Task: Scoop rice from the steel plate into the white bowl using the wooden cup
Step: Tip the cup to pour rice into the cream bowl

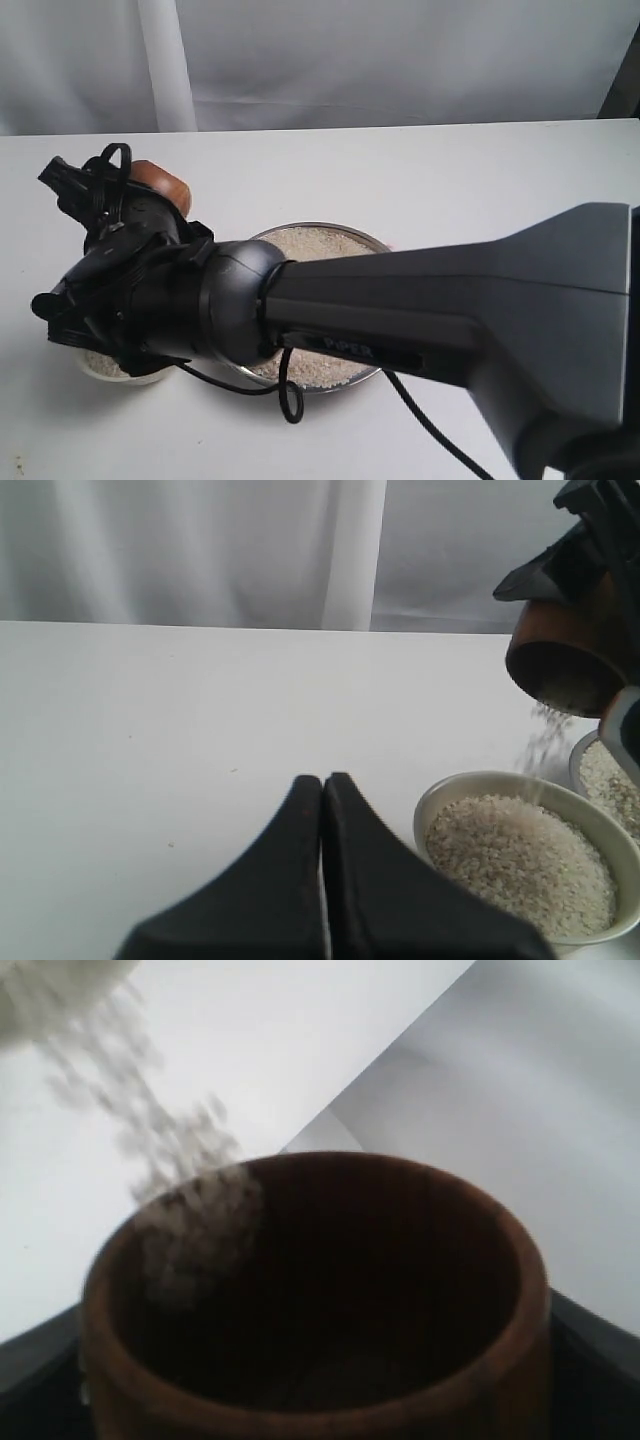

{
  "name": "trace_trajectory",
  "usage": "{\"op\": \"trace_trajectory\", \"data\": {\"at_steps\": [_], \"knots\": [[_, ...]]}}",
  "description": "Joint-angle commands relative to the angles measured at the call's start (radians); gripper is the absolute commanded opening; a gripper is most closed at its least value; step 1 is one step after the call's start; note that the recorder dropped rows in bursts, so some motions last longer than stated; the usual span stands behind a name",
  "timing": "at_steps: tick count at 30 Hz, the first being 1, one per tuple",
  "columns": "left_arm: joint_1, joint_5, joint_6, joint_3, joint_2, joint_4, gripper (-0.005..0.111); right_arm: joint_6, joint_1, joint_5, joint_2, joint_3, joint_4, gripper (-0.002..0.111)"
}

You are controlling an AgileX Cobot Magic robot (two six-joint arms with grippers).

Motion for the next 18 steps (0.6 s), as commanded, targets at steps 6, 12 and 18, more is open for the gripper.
{"op": "trace_trajectory", "data": {"at_steps": [6,12,18], "knots": [[-0.004,-0.01,-0.002,-0.008,-0.002,-0.005,0.0,-0.002,0.019,0.035,0.017,-0.012,-0.088,0.0],[-0.004,-0.01,-0.002,-0.008,-0.002,-0.005,0.0,0.04,0.019,0.067,0.017,-0.012,-0.074,0.0],[-0.004,-0.01,-0.002,-0.008,-0.002,-0.005,0.0,0.334,0.001,0.1,-0.02,-0.017,0.084,0.0]]}}
